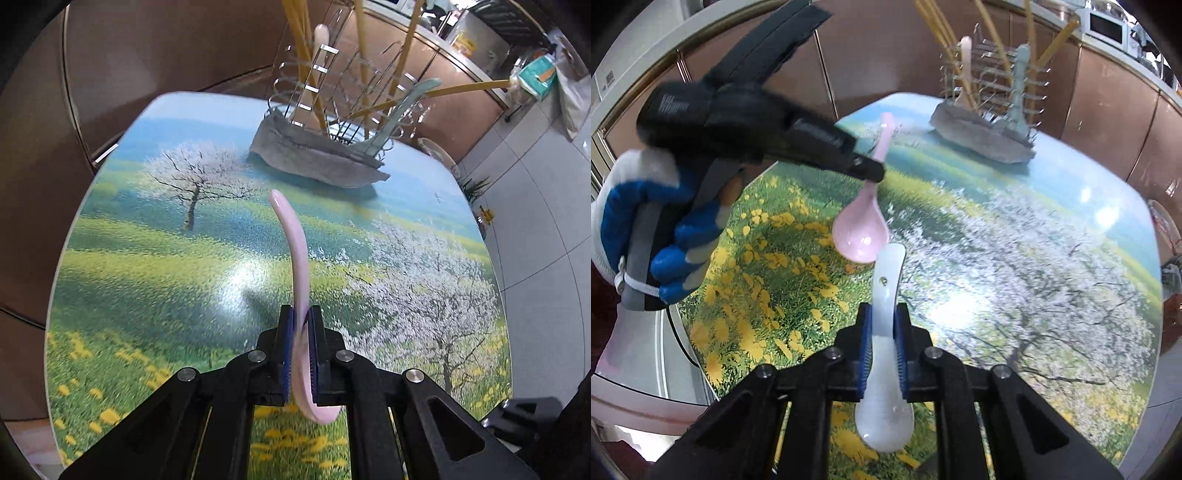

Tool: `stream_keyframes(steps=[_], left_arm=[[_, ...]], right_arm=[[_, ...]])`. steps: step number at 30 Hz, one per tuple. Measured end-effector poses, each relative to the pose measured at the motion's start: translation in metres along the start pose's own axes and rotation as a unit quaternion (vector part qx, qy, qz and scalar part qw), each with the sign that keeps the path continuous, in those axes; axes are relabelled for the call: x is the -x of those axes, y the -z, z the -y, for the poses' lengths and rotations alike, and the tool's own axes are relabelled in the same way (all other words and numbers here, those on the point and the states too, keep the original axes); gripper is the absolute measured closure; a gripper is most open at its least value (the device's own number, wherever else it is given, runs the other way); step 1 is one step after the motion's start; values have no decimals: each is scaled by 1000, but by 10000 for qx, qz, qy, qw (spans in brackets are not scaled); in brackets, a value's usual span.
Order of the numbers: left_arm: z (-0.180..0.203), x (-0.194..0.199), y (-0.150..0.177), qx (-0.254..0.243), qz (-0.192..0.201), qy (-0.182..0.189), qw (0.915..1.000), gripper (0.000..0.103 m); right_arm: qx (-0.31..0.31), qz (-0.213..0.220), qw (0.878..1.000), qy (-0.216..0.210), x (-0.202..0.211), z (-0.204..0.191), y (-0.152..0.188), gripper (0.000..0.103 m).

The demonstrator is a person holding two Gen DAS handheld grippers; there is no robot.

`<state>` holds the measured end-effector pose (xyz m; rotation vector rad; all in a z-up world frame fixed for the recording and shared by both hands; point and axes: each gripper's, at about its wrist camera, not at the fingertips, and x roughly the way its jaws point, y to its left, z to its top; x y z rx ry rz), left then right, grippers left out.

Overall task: Organize utensils
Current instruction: 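Lift both spoons and carry them over the wire holder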

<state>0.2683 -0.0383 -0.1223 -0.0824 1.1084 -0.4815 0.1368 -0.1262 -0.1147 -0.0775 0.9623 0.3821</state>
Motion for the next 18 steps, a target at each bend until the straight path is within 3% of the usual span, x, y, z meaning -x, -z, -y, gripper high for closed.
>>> stream_keyframes(steps=[18], left_arm=[[14, 65, 30, -284, 832, -266, 9958, 97]], right_arm=[[-209, 701, 9973, 78, 63, 28, -18, 98]])
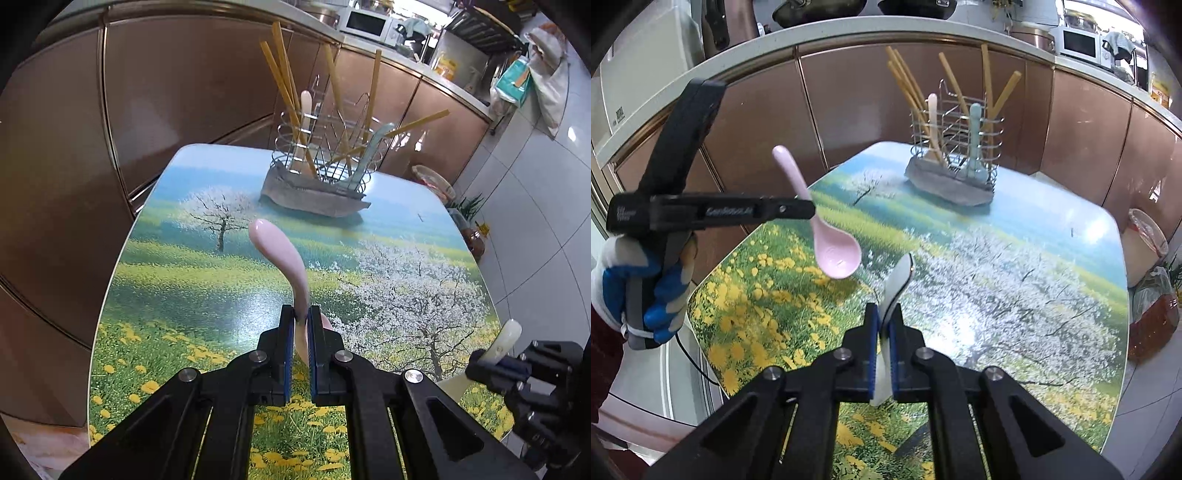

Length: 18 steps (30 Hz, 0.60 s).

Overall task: Organize utensils
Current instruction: 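Lift both spoons and carry them over the wire holder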

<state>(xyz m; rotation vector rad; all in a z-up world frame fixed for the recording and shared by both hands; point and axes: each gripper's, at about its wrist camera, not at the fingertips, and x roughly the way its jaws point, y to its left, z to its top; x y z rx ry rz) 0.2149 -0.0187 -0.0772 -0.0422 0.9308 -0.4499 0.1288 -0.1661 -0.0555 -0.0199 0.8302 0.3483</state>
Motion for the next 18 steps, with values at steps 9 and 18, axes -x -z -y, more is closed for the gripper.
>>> stream_keyframes(steps=[9, 18], left_arm=[[7, 28, -29, -151, 422, -57, 9990, 97], [26, 53, -111, -213, 1184, -36, 9927, 97]], right_arm=[[101, 409, 9990, 172, 23, 16, -39, 98], [237, 1290, 9904, 441, 59, 44, -131, 98]])
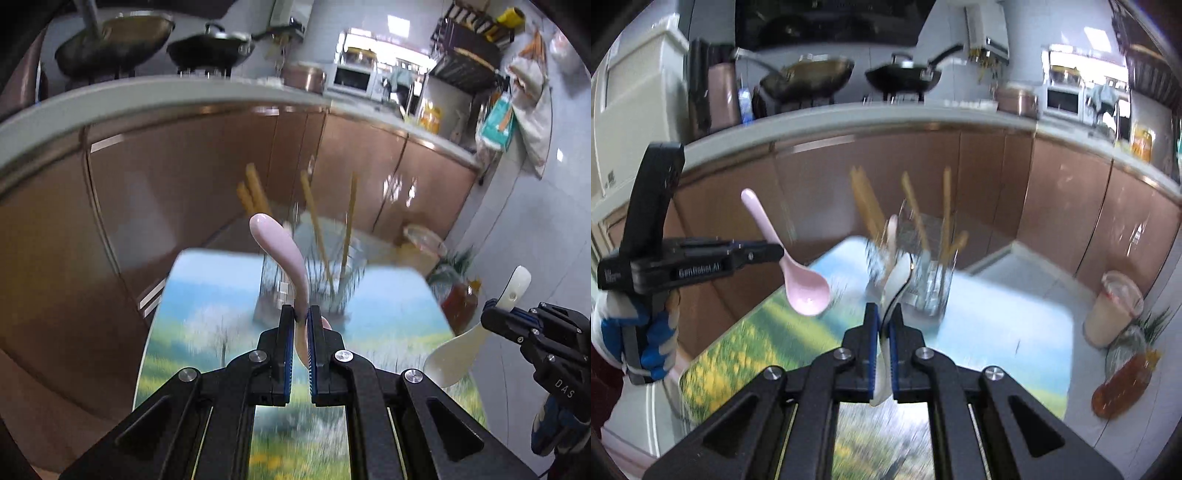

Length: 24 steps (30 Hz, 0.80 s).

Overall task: Organize utensils
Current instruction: 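Lift both spoons and carry them over the wire holder, then lower both spoons into the holder and open both grippers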

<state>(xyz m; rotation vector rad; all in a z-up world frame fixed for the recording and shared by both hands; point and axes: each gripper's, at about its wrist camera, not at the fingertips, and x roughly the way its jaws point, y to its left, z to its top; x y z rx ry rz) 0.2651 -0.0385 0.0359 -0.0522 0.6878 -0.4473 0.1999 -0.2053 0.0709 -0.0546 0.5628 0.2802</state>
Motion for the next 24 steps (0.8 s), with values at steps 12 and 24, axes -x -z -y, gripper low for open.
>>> stream_keyframes(steps=[12, 24], left_arm=[[22, -83, -66, -185, 395, -703, 9966, 97], [11, -151, -52, -156, 6, -869, 9961, 96]], right_arm=[[5, 520, 9983, 248, -74, 31, -81, 98], [-120, -15, 9994, 333, -164, 47, -57, 98]])
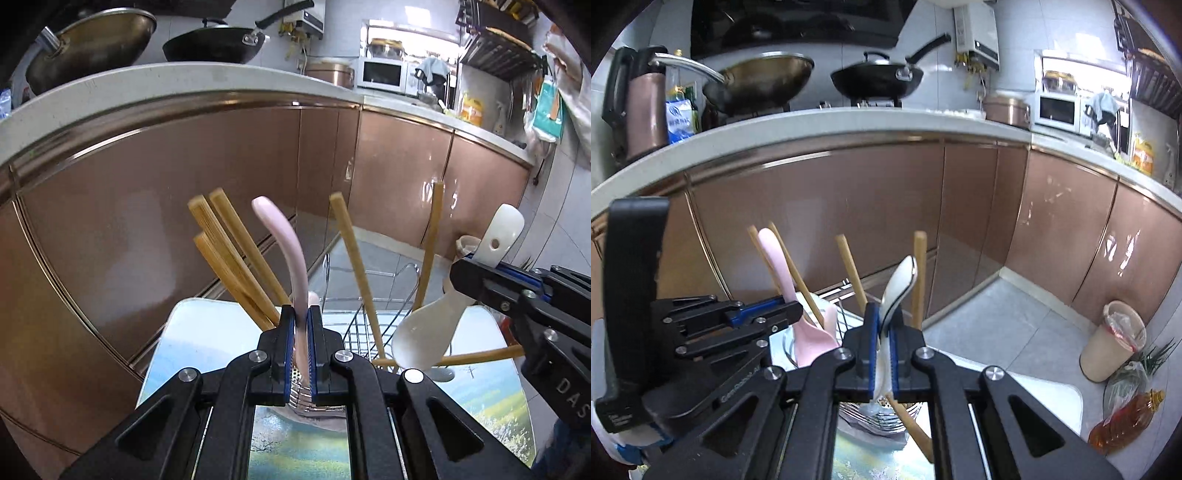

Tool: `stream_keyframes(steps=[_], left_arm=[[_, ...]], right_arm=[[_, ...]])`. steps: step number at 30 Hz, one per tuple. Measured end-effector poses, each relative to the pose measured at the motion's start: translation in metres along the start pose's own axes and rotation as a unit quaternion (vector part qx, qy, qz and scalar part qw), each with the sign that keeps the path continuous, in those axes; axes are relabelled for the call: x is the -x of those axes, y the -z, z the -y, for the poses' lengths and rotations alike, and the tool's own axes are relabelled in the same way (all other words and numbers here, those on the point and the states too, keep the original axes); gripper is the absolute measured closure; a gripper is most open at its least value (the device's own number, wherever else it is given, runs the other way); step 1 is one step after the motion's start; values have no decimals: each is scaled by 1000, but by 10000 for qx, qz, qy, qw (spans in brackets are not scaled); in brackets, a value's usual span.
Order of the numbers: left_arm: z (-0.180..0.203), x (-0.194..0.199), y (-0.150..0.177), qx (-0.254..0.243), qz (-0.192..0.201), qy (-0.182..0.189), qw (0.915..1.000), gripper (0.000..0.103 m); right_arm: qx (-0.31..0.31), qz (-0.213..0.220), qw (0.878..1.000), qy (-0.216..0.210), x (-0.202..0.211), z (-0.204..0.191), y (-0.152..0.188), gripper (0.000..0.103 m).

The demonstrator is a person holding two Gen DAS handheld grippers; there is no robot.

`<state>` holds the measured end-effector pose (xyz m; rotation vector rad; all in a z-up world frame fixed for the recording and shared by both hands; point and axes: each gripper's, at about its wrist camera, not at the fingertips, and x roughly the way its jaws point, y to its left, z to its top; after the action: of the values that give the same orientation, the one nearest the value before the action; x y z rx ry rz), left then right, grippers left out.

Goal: Organize utensils

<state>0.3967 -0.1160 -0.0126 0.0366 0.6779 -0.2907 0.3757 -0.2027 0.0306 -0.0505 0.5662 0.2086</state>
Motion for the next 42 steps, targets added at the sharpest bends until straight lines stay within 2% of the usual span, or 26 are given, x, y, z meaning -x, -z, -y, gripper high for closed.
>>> stream_keyframes(steps=[8, 9, 11, 12, 16, 20, 26, 28, 31, 35, 42], left_arm=[[0, -1, 1, 159, -100, 200, 9996, 96], [-4, 3, 4, 180, -84, 243, 9995, 93], [-7, 10, 6, 220, -10, 283, 9994, 80], [-7, 14, 6, 229, 31, 296, 9993, 69], [-8, 33, 6, 247, 134, 407, 9988, 66], [-8, 58, 9, 253, 302, 419, 9983, 60], [-18, 104, 17, 250, 521, 385, 9976, 56], [-24, 121, 25, 265, 610, 372, 9971, 49], [-30, 152, 41, 247, 822, 301, 9959, 41], [-30, 188, 65, 176, 1058, 194, 9940, 31], [-9, 235, 109, -36, 1401, -71, 9901, 12]], right_arm=[[-83, -199, 9998, -17, -5, 4, 12, 96], [-77, -203, 9998, 11, -3, 4, 12, 95], [-96, -197, 9998, -6, 1, 4, 13, 94], [-99, -196, 9998, 18, 4, 4, 13, 94], [-138, -120, 9998, 48, 20, 3, 12, 90], [-130, -36, 9999, 79, 33, 3, 6, 82], [-184, 96, 9997, 155, 62, -3, 5, 80], [-190, 193, 9995, 142, 80, -7, 10, 80], [-167, 363, 9991, 171, 111, -15, 23, 78], [-98, 504, 9983, 259, 148, -28, 47, 66], [-169, 697, 9959, 546, 214, -45, 110, 56]])
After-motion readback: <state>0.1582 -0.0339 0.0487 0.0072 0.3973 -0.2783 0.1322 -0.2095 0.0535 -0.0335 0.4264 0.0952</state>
